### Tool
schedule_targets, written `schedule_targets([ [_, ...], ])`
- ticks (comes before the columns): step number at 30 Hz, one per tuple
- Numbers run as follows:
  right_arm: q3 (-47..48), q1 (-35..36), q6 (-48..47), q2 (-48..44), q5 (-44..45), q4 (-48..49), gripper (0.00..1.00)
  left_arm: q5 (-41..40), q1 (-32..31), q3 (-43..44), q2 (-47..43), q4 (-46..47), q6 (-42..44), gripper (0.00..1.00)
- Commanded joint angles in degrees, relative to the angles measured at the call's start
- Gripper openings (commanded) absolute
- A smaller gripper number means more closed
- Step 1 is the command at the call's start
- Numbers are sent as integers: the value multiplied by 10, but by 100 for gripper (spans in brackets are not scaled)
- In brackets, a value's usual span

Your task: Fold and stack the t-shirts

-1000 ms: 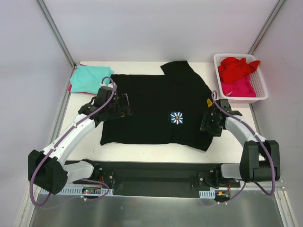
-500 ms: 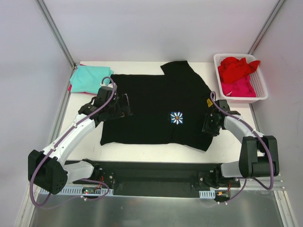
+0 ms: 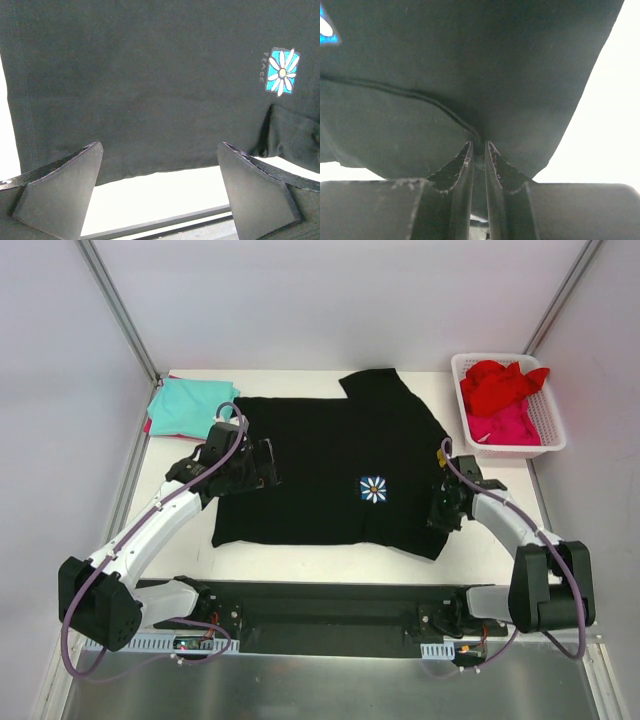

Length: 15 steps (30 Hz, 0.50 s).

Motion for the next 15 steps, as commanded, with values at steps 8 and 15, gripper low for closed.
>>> schedule_targets([
  [8,-15,90,56,-145,21,-139,17,-21,-21,46,-7,-13,-9,99],
  [15,-32,187,120,-215,46,-188,17,-28,-39,57,-3,-15,-16,99],
])
